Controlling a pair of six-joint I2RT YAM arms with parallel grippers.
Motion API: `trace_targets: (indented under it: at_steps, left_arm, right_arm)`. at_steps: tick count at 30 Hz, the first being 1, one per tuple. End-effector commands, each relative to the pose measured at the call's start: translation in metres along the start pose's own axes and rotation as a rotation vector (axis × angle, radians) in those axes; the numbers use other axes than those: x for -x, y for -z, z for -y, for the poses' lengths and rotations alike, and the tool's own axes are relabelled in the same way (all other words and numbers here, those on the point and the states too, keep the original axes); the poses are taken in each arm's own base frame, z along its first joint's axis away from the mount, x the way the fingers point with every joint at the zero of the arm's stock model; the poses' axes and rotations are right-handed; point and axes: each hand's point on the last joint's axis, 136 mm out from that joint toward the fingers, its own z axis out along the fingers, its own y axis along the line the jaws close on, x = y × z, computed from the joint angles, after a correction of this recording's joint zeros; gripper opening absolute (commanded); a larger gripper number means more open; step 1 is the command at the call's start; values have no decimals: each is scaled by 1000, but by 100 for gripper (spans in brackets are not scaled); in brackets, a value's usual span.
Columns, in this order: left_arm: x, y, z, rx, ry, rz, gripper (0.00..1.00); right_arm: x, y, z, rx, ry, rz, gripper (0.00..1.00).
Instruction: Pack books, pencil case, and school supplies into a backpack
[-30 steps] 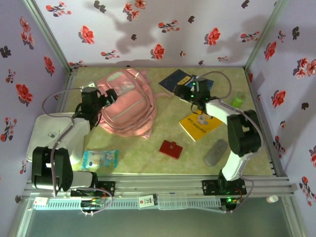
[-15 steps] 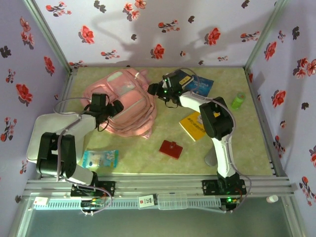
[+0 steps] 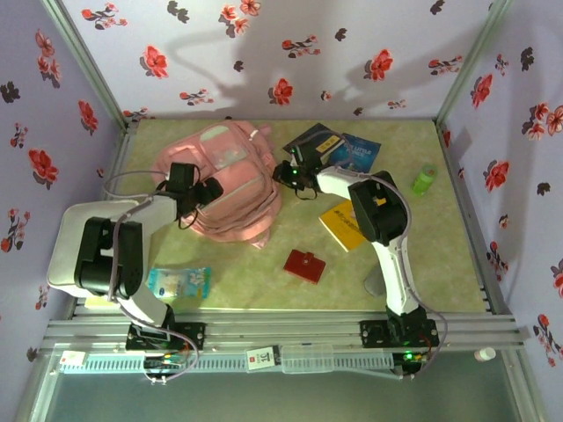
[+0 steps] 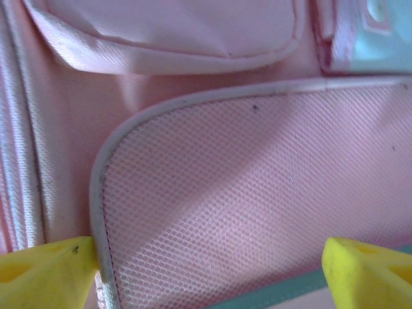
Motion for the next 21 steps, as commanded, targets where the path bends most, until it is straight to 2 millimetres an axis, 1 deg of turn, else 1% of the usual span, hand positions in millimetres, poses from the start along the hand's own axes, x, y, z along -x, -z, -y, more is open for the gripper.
trace_targets:
  at_steps: [1,5,8,9,10,12,14,15,16,18,20,21]
  left_arm:
    - [-17,-20,8,-3,-61,-88,90]
    - [-15,-33,13,12,-103,-115,90]
    - [-8,-40,18,24,-153,-130,91]
    - [-4,-40,20,29,-173,-129,92]
    - [3,-40,22,45,-194,-120,92]
    - [17,-33,29,54,-236,-103,93]
    - [31,-20,40,50,-283,-79,95]
    - [35,-13,45,47,-309,-74,97]
    - [37,-4,49,55,-338,-72,98]
    - [39,12,56,80,-394,-63,99]
    - [32,25,63,104,-453,-62,100]
    - [28,29,67,108,-479,-64,100]
  right_arm:
    - [-22,20,23,-91,-58,-11,23]
    - [-45,42,33,-81,-133,5,24]
    - [-60,54,27,-23,-197,-4,26]
    - [-61,58,24,-3,-208,4,26]
    - [-58,64,21,12,-217,22,27]
    - [-45,81,16,27,-207,76,31]
    - [-29,103,8,33,-171,135,37]
    - [-22,113,6,28,-148,158,39]
    - [-15,124,4,18,-118,186,44]
    - [-6,143,7,-30,-61,229,55]
    - [2,158,13,-71,-19,261,64]
    - [5,163,17,-89,-8,273,70]
